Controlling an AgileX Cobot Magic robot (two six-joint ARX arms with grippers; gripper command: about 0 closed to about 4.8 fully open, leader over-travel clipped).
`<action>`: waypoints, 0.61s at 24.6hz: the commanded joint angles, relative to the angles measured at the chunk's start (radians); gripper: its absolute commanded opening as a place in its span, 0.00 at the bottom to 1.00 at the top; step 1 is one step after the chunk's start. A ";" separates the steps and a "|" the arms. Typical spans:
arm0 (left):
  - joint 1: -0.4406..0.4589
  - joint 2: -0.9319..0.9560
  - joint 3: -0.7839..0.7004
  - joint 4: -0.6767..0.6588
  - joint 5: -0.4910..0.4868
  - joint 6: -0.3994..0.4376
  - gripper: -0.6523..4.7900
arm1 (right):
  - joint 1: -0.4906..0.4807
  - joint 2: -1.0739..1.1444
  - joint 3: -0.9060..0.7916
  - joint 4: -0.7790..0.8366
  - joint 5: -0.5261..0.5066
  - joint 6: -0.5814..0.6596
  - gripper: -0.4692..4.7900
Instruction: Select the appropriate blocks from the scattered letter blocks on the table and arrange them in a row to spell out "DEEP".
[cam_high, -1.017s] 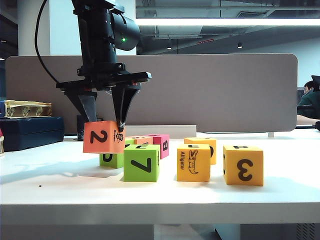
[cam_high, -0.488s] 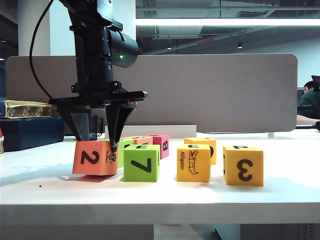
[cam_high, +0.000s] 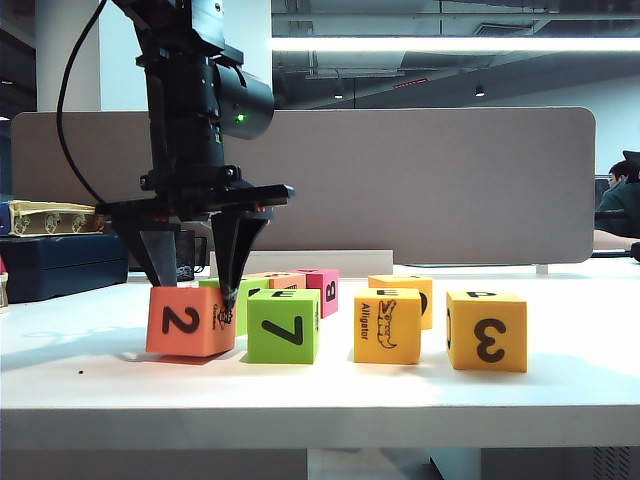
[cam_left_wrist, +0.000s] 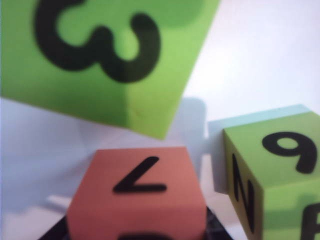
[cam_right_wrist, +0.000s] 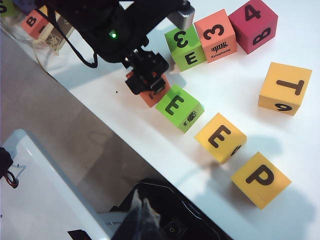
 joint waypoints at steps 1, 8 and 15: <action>-0.003 0.003 -0.005 -0.011 0.042 -0.003 0.71 | 0.001 -0.003 0.005 0.013 -0.003 0.000 0.09; -0.003 -0.018 -0.002 -0.014 0.042 0.001 0.76 | 0.001 -0.003 0.005 0.013 -0.003 0.000 0.09; -0.003 -0.073 0.068 -0.051 0.031 0.026 0.76 | 0.001 -0.002 0.005 0.013 -0.001 0.000 0.09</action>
